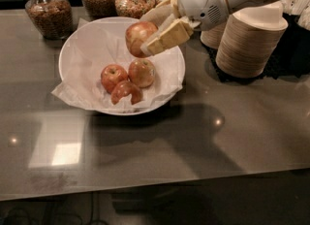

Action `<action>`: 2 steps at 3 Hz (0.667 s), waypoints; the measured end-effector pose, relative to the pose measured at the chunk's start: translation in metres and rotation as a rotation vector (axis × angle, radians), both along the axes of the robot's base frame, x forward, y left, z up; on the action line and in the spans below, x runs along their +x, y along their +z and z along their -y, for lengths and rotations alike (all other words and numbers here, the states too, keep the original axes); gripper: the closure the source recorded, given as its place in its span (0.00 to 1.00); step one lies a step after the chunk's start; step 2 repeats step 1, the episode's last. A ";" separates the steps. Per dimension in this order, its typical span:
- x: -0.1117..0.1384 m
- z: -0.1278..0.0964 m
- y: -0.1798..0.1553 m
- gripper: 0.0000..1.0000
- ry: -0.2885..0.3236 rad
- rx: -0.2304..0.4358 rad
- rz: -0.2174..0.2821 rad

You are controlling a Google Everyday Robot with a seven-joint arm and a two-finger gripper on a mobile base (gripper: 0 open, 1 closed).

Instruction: Pick apple from white bowl

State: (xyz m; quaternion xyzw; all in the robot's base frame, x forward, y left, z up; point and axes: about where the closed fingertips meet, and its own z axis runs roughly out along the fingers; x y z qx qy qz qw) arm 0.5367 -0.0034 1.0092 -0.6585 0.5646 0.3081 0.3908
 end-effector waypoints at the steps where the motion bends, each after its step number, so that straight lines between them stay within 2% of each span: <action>1: 0.000 0.000 0.000 1.00 0.000 0.000 0.000; 2: 0.000 0.000 0.000 1.00 0.000 0.000 0.000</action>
Offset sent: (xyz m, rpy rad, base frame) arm 0.0000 0.0000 0.0000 0.0000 0.0000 0.0000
